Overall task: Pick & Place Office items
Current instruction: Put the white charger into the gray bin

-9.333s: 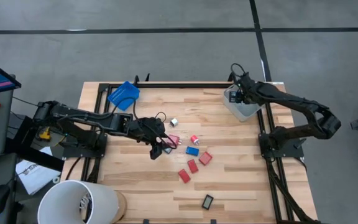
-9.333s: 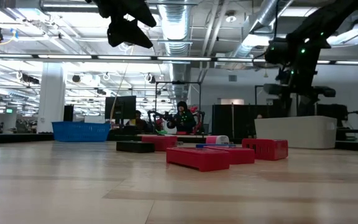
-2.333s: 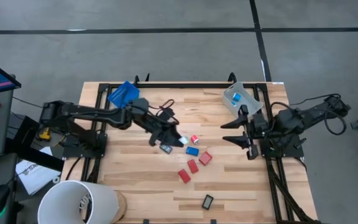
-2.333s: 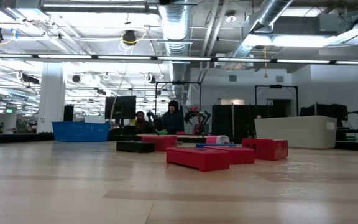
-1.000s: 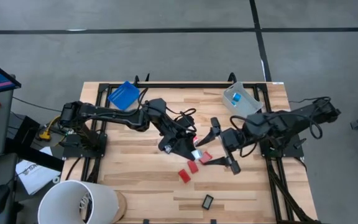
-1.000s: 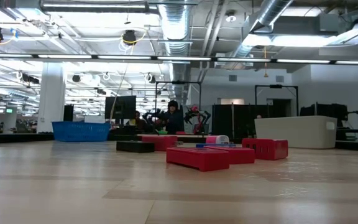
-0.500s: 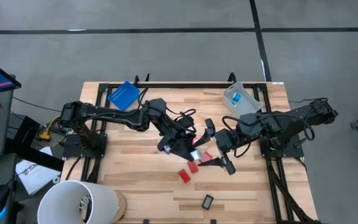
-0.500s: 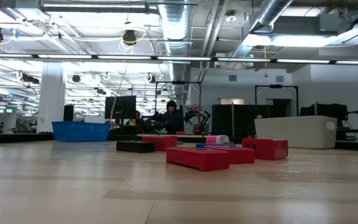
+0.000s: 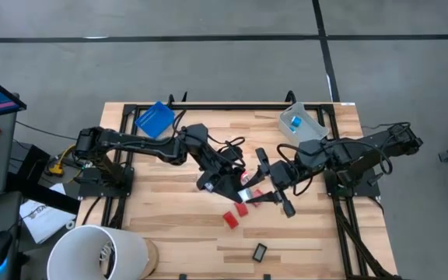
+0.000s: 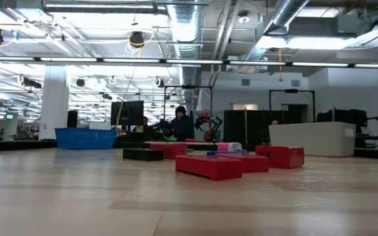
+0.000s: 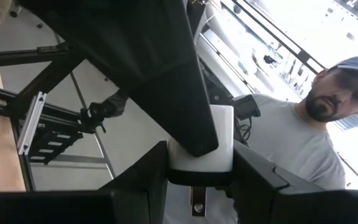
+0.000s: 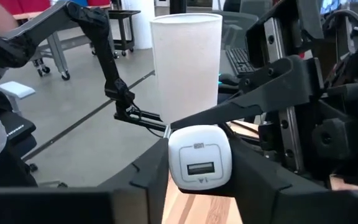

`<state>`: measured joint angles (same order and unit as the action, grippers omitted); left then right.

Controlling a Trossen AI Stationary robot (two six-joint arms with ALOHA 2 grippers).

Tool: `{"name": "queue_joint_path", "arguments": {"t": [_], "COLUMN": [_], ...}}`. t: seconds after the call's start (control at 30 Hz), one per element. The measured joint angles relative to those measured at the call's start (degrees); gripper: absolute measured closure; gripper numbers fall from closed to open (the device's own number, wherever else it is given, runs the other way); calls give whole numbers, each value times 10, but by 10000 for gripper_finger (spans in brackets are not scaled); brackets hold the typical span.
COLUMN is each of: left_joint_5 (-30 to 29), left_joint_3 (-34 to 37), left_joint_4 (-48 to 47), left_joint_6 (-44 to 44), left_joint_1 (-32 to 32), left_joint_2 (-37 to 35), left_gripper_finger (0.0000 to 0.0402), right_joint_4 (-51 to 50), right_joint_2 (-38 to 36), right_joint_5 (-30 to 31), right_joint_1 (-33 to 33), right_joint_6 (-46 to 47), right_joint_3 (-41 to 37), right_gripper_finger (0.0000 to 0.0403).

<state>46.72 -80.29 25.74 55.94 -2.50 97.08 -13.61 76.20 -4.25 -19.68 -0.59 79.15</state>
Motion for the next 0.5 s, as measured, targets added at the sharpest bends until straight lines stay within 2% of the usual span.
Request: {"name": "queue_joint_path", "arguments": {"t": [0.07,0.27,0.5], "left_joint_5": [0,1,5], "left_joint_3": [0,0,0], "left_joint_4": [0,1,2], "left_joint_6": [0,-2,-37], "left_joint_1": [0,0,0], "left_joint_2": [0,0,-5], "left_gripper_finger": [274,268,199], "right_joint_4": [1,3,5], "right_joint_2": [0,0,-1], "right_joint_5": [-2,-2,-5], "right_joint_1": [0,0,-1], "right_joint_6": [-3,-3,4], "right_joint_3": [0,0,2], "right_gripper_finger": [280,281,277]}}
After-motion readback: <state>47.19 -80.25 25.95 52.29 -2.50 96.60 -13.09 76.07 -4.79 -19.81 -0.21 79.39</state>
